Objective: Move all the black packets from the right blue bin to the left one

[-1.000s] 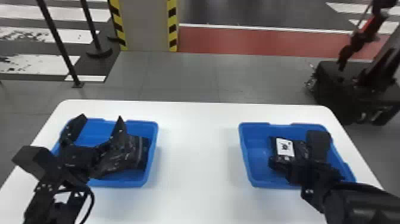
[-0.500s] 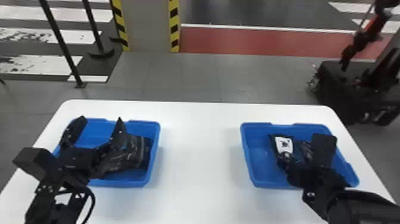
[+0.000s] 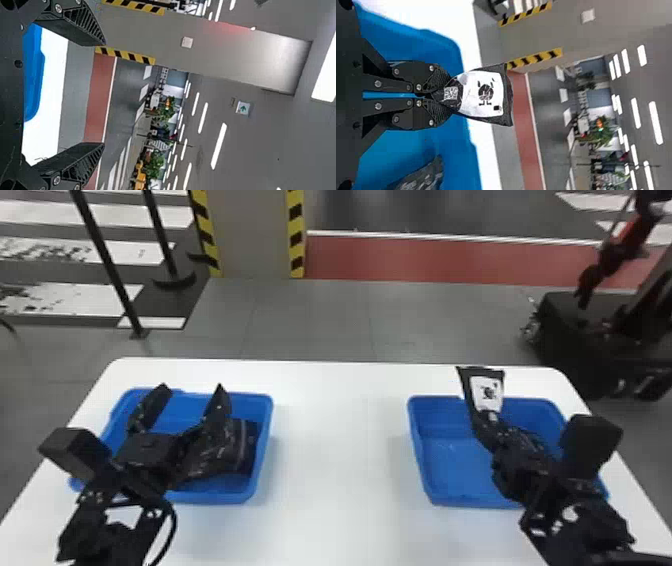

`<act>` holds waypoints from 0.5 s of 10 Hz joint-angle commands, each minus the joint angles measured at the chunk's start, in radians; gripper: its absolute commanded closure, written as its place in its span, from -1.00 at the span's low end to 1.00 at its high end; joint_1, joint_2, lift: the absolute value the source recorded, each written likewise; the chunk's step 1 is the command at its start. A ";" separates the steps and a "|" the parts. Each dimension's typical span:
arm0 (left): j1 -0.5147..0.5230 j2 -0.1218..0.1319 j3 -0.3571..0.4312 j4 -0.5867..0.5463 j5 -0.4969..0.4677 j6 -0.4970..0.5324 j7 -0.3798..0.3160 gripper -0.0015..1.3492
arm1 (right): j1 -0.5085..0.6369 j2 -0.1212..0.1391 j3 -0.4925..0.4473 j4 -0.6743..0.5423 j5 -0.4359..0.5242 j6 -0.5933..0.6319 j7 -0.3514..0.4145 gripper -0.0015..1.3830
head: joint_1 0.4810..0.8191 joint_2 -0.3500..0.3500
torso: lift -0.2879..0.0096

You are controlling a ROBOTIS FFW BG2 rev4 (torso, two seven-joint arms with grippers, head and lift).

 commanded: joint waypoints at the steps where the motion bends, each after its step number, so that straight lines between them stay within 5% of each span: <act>1: -0.025 0.008 -0.001 -0.042 0.040 0.156 -0.046 -0.81 | -0.010 0.001 0.009 0.008 0.014 -0.073 0.074 0.63 | 0.27 -0.06 | 0.20; 3: -0.074 0.026 -0.007 -0.054 0.164 0.362 -0.152 -0.81 | -0.064 -0.001 0.056 0.052 0.020 -0.119 0.200 0.63 | 0.27 -0.07 | 0.20; 5: -0.103 0.044 -0.001 -0.091 0.193 0.475 -0.201 -0.81 | -0.089 -0.024 0.158 0.040 -0.012 -0.112 0.234 0.63 | 0.27 -0.03 | 0.20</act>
